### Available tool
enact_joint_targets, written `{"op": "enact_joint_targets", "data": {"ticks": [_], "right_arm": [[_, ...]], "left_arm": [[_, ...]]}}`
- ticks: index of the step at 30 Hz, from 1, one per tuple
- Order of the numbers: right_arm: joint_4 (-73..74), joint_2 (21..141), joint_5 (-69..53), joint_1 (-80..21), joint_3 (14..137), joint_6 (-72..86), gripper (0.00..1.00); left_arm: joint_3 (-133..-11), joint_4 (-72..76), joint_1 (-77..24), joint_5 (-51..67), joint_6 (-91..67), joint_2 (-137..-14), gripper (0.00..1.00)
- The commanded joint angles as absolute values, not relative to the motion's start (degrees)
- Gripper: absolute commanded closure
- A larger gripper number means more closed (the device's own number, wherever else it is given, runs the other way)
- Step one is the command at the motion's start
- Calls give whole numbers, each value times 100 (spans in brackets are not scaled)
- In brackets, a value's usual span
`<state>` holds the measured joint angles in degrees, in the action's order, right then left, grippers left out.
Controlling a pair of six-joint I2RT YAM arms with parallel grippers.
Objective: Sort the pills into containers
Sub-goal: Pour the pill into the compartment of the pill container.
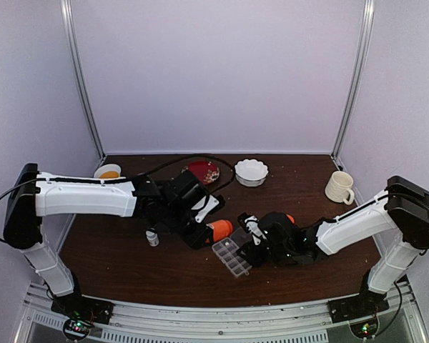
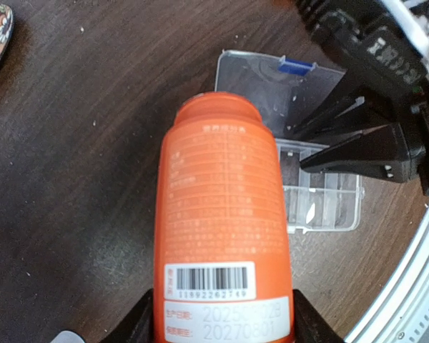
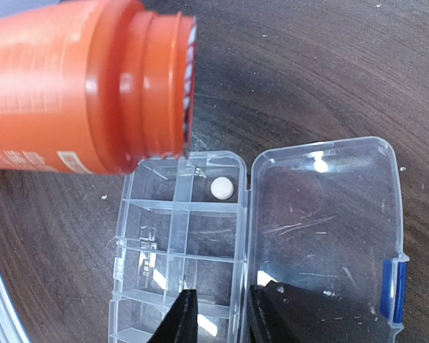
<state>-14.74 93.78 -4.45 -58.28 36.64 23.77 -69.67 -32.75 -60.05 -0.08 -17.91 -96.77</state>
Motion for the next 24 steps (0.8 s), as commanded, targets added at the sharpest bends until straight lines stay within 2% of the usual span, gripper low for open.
{"op": "enact_joint_targets", "data": {"ticks": [1,11,24], "right_arm": [[-1458,9437,-383,-5874,3772,2338,74],[-1445,9448,-394,-5874,3779,2329,74],[-1442,9433,-393,-5879,3776,2329,75]], "left_arm": [[-7166,-3327,-6020,-189,-1623,-9645,100],[-6652,-3008,-6018,138,-1880,-9963,100],[-7357,-3514,-6016,118,-1661,-9623,100]]}}
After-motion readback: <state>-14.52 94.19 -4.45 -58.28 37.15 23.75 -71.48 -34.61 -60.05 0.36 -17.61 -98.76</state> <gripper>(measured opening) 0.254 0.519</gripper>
